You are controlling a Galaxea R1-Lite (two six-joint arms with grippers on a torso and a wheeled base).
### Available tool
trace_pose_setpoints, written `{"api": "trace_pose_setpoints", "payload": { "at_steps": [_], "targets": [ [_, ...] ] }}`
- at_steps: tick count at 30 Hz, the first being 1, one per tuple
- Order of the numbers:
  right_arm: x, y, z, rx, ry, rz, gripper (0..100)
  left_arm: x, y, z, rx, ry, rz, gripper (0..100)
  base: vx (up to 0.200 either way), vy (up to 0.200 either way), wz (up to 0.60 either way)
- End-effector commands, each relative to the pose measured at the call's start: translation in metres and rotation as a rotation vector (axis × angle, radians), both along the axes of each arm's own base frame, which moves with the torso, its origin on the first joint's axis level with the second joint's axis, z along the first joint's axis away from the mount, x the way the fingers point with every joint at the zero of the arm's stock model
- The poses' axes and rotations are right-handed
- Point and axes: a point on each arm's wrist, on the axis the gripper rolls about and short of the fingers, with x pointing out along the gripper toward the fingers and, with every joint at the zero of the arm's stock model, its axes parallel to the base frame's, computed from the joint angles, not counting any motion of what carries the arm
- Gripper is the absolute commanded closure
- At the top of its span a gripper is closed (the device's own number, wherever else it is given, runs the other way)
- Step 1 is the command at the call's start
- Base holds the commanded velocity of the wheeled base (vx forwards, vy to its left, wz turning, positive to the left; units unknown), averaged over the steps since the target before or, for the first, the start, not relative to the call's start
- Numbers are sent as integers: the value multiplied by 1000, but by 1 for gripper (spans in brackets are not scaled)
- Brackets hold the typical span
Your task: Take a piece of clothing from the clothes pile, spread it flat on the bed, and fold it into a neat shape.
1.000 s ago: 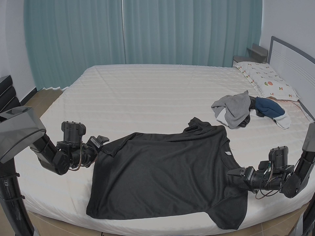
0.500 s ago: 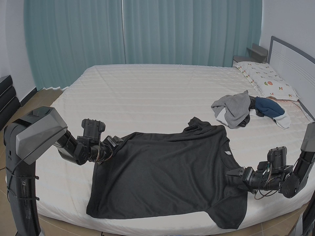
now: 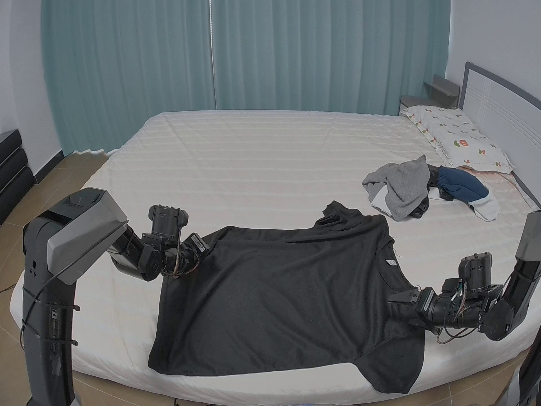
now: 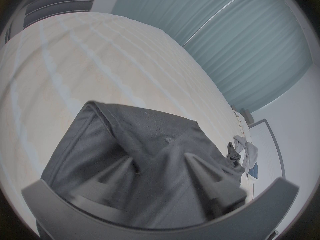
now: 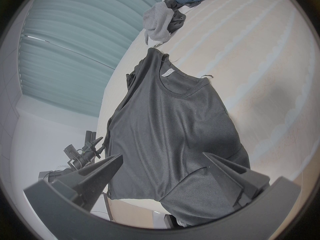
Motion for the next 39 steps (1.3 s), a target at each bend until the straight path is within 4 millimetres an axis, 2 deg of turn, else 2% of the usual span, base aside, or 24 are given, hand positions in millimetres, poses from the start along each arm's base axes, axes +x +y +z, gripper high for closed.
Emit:
{"api": "trace_pose_setpoints", "payload": {
  "at_steps": [1, 10, 18, 25, 31, 37, 39],
  "targets": [
    [1, -1, -1, 0, 1, -2, 0, 12, 6, -2, -3, -25, 37, 100, 0, 0, 0],
    [1, -1, -1, 0, 3, -4, 0, 47, 32, 17, -22, -147, 117, 100, 0, 0, 0],
    [1, -1, -4, -4, 15, 0, 0, 71, 53, 9, -6, -204, 206, 100, 0, 0, 0],
    [5, -6, -1, 0, -39, -27, 0, 82, 61, -5, -2, -218, 234, 100, 0, 0, 0],
    [9, -12, 3, 2, -66, -53, 0, 85, 65, -1, -20, -234, 253, 100, 0, 0, 0],
    [26, -19, 10, 1, -122, -83, 0, 87, 70, 0, -31, -244, 269, 100, 0, 0, 0],
    [42, -21, 13, 2, -157, -92, 0, 88, 78, 3, -45, -256, 294, 100, 0, 0, 0]
  ]
}}
